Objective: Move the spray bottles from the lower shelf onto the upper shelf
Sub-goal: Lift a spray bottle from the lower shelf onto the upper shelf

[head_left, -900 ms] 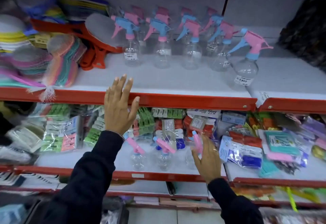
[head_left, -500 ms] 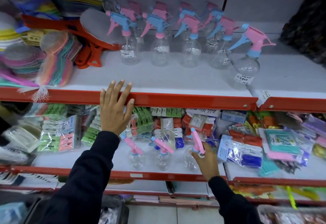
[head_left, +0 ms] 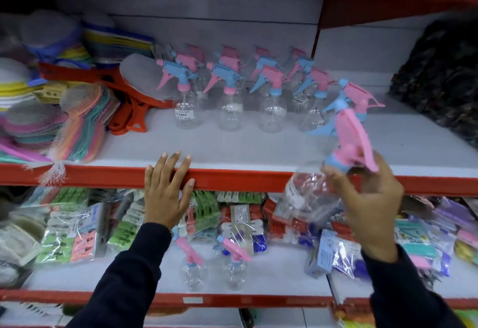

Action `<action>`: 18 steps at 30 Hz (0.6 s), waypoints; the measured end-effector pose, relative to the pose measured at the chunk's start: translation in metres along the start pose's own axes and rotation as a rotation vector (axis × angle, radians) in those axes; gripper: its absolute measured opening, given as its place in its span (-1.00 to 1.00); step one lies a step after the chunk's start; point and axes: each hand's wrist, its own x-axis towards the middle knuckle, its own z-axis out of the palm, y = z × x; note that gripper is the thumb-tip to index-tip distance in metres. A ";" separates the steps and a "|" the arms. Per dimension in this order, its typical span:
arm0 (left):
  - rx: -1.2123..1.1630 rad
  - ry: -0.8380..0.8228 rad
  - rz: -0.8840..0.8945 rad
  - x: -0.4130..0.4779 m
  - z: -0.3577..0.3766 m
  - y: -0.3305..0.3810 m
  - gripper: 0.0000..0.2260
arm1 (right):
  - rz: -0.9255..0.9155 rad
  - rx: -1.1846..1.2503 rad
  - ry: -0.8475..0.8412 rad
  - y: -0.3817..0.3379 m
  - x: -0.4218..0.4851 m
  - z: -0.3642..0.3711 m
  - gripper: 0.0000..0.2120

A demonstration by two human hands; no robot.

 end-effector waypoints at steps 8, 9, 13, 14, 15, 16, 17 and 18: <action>0.022 0.039 0.017 0.001 0.004 -0.001 -0.59 | 0.032 -0.085 0.048 0.016 0.086 0.056 -0.73; 0.025 0.047 0.018 0.001 0.004 -0.001 -0.60 | 0.050 -0.085 0.032 0.023 0.090 0.065 -0.72; 0.049 0.086 0.032 0.002 0.006 -0.002 -0.61 | 0.077 -0.090 -0.004 0.051 0.100 0.094 -0.70; 0.054 0.097 0.035 0.002 0.007 -0.002 -0.61 | 0.088 -0.070 -0.017 0.057 0.100 0.099 -0.71; 0.058 0.107 0.037 0.002 0.008 -0.002 -0.61 | 0.089 -0.075 -0.031 0.062 0.099 0.103 -0.71; 0.060 0.116 0.039 0.002 0.009 -0.003 -0.61 | 0.073 -0.111 -0.039 0.066 0.098 0.106 -0.71; 0.061 0.123 0.041 0.002 0.010 -0.003 -0.61 | 0.054 -0.158 -0.043 0.070 0.096 0.107 -0.70; 0.063 0.128 0.043 0.002 0.010 -0.003 -0.61 | 0.036 -0.188 -0.037 0.072 0.094 0.109 -0.70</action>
